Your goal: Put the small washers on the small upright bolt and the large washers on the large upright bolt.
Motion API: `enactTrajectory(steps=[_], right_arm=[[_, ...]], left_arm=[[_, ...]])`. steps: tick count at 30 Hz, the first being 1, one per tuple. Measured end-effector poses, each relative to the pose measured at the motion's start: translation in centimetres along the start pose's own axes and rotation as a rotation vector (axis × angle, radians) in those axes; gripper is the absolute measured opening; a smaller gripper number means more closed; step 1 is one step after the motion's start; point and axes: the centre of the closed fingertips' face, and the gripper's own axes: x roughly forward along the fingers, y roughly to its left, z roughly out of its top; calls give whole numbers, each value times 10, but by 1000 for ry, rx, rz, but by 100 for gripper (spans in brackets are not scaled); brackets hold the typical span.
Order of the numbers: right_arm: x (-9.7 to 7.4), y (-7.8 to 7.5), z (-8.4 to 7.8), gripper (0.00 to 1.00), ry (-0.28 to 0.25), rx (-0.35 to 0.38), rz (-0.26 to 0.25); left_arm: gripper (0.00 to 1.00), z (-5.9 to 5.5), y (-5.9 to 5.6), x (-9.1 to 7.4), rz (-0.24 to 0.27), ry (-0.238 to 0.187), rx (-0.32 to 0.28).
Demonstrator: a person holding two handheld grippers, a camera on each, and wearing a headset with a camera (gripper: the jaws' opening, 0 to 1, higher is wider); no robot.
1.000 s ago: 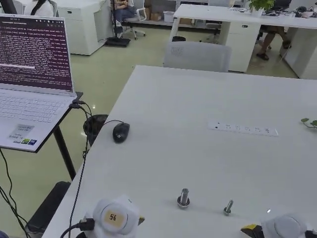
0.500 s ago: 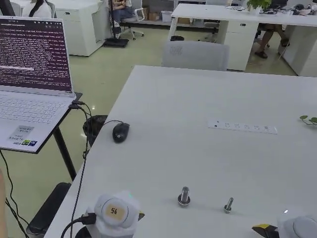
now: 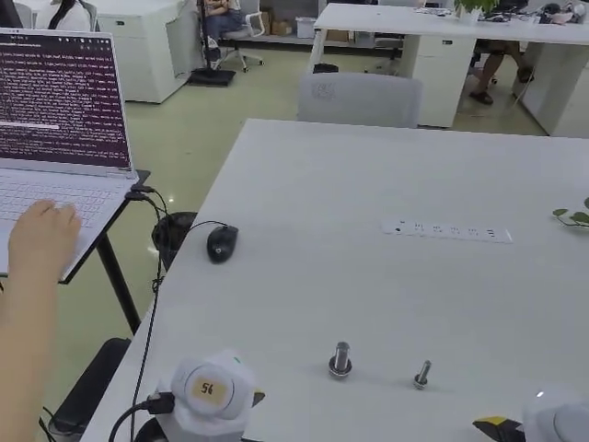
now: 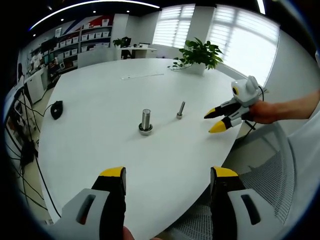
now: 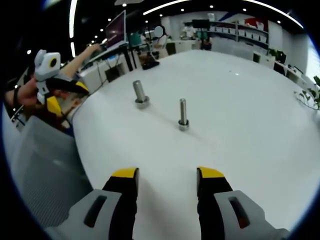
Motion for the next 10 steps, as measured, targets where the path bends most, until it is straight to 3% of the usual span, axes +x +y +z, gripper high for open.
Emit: enactTrajectory(steps=[10], right_arm=[[-6, 4, -6, 49, -17, 44, -13]], left_arm=[[68, -1, -3, 1, -4, -2, 4]])
